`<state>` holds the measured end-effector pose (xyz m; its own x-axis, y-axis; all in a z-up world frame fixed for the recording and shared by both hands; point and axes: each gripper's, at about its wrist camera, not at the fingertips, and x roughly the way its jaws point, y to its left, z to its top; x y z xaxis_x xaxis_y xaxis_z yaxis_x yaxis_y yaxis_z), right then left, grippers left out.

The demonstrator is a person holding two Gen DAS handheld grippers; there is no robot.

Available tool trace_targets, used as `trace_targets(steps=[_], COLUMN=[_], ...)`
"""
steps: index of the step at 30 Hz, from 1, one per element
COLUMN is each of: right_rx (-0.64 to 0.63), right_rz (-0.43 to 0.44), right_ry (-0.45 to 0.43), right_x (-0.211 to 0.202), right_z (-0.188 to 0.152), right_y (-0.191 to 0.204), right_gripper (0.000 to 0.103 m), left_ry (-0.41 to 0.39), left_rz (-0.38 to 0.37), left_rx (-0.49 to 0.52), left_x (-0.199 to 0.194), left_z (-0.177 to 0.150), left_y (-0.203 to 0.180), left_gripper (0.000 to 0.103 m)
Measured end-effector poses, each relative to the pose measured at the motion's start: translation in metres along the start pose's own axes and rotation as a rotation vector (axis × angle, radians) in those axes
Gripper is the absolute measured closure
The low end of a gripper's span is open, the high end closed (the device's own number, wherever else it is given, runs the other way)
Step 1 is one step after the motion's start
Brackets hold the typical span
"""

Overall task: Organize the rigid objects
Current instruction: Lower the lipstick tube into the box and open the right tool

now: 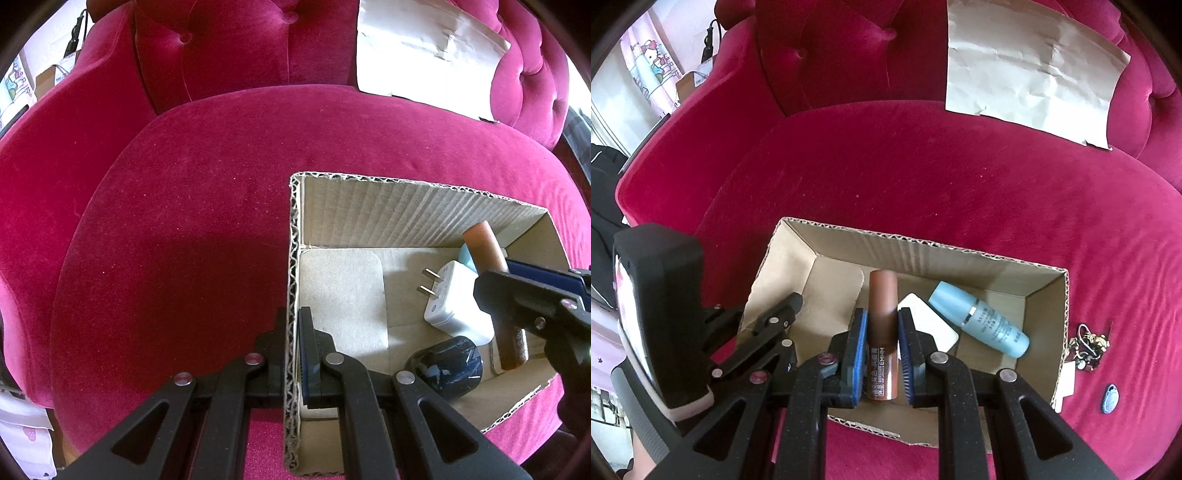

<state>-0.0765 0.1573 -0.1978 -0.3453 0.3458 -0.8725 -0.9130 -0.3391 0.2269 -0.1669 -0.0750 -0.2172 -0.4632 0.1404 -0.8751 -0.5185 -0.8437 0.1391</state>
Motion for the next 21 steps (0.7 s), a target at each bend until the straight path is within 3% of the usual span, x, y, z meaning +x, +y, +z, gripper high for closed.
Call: trace_targets(steps=[5,6,7,8,9,14,21], right_rx=[-0.005,-0.008,-0.007,-0.004,0.002,-0.005,-0.019], right_rz=[-0.004,-0.009,-0.02,-0.033,-0.046,-0.087,-0.116], right_ry=[-0.013,-0.012,-0.013,-0.016,-0.019,-0.036,-0.062], right_x=[0.0005,0.0008,0.0009,0.0009,-0.0001,-0.0028,-0.0075], right_z=[0.0028,0.003,0.0029,0.0031,0.0029,0.0045,0.0051], right_y=[0.0007,0.0005,0.0001,-0.001,-0.0023,-0.0059,-0.009], right_gripper=[0.083,0.077,0.059,0.05,0.048,0.019,0.002], left_ry=[0.0,0.0,-0.001,-0.001,-0.001,-0.001,-0.001], left_rz=[-0.001,-0.001,0.0,0.0,-0.001,-0.001,0.0], left_rx=[-0.002,-0.002,-0.001,0.0,-0.002,-0.003,-0.003], left_x=[-0.0002,-0.0002,-0.0002,0.0003,0.0008,0.0007,0.0012], left_z=[-0.0006,-0.0008,-0.0009,-0.0003,0.0003,0.0002,0.0003], left_y=[-0.0005,-0.0009,-0.0012,-0.0017,-0.0019,-0.0006,-0.0016], left_gripper=[0.099,0.099,0.099,0.099,0.099,0.099,0.099])
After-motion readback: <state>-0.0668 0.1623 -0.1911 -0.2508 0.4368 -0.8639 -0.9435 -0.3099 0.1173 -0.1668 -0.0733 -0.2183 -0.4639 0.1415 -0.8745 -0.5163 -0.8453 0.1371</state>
